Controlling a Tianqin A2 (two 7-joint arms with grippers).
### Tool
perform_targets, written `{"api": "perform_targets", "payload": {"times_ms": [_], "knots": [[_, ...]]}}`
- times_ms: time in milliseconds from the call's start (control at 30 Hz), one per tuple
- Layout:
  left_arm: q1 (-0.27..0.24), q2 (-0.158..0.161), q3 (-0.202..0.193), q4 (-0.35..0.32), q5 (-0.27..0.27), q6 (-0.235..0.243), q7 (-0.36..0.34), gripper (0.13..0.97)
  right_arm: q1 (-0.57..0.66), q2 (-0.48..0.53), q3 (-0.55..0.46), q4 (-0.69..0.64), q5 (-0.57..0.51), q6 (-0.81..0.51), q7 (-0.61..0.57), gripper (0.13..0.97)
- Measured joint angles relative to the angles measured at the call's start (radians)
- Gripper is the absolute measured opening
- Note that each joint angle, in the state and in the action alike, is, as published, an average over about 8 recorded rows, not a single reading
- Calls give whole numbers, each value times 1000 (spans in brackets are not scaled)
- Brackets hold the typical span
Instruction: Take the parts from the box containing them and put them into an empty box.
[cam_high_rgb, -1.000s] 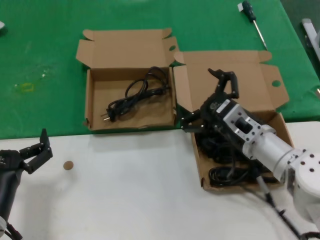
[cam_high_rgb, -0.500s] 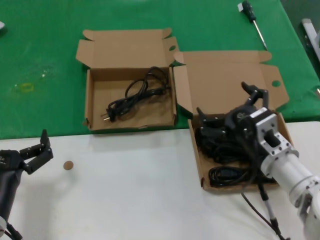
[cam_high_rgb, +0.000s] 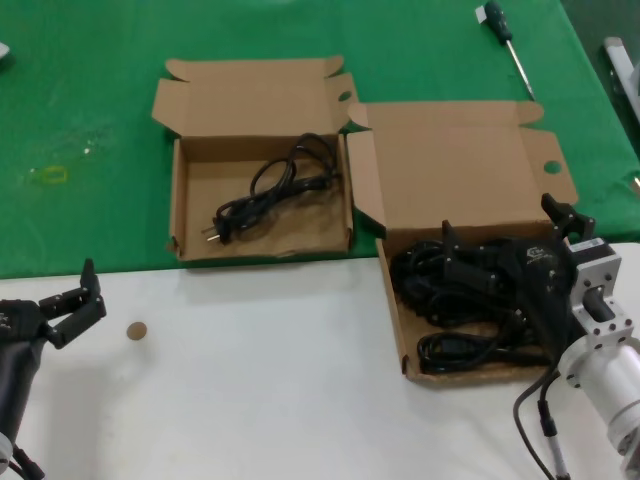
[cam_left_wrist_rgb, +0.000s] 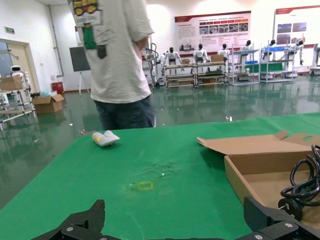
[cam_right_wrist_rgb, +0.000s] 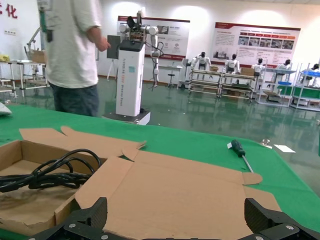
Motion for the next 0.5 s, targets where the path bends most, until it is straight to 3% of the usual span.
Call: {"api": "perform_targets", "payload": {"times_ms": [500], "knots": [[0,0,0,0,0,0,0,966,-4,0,2,3,2,4,4,966]]}}
